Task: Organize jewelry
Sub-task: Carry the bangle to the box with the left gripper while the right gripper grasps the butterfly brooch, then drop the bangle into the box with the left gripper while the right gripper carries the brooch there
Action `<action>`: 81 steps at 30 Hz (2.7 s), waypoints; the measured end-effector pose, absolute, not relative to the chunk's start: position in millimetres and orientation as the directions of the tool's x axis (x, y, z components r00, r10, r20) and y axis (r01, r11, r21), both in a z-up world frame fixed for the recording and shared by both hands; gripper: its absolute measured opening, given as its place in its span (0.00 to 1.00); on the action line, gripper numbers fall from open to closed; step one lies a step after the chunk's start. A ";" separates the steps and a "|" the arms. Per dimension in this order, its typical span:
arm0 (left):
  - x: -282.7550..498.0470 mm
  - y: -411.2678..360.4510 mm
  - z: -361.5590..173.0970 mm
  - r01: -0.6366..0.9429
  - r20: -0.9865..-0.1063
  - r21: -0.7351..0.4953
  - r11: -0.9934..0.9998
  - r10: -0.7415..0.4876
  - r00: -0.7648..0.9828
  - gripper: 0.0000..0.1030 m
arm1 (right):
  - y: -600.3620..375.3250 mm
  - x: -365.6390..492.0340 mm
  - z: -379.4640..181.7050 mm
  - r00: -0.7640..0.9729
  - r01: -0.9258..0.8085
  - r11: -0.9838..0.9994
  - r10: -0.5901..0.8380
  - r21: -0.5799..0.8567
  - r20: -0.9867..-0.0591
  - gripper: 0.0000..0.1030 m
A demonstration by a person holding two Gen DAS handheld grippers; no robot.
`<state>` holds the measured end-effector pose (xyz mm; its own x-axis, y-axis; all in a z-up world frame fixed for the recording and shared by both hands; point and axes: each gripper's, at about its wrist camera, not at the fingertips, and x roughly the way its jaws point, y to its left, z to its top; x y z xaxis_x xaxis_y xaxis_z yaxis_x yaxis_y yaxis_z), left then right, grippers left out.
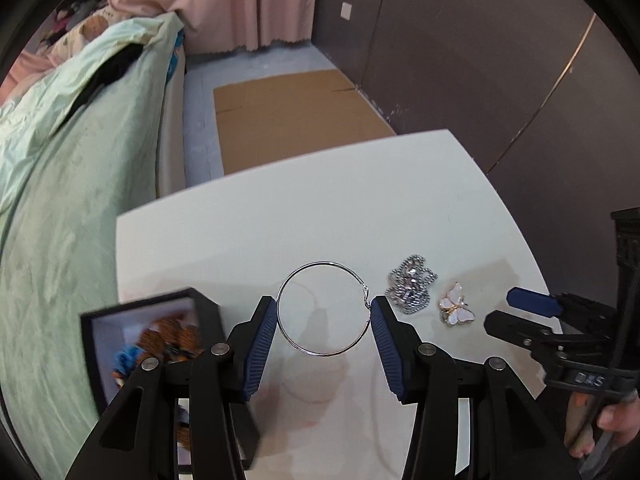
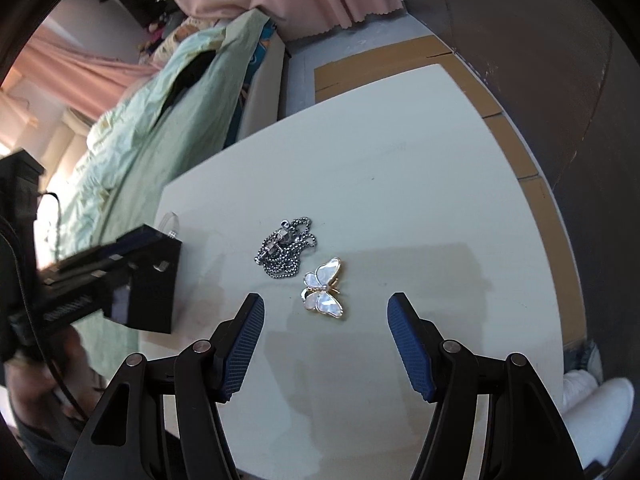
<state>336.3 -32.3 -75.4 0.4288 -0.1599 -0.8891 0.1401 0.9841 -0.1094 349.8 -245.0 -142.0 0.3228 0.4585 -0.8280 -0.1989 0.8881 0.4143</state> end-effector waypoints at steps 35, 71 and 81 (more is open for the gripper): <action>296.3 87.8 -63.3 0.075 -0.835 -0.244 0.967 -0.249 0.491 0.49 | -202.7 348.7 -133.2 0.382 -0.200 0.968 0.217 0.148 -0.899 0.28; 279.9 156.6 -47.2 -0.019 -0.815 -0.251 0.968 -0.201 0.543 0.97 | -43.4 324.0 -92.4 0.262 -0.438 0.745 0.640 0.502 -0.722 0.68; 290.8 113.5 -37.9 0.059 -0.796 -0.238 0.970 -0.229 0.561 0.99 | -130.5 323.2 -66.5 0.383 -0.373 0.805 0.586 0.460 -0.714 0.71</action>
<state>290.8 113.5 -37.9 0.5607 -0.2289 -0.7957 0.0588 0.9696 -0.2375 323.2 -130.5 -66.5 0.3831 0.5858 -0.7142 -0.3734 0.8054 0.4604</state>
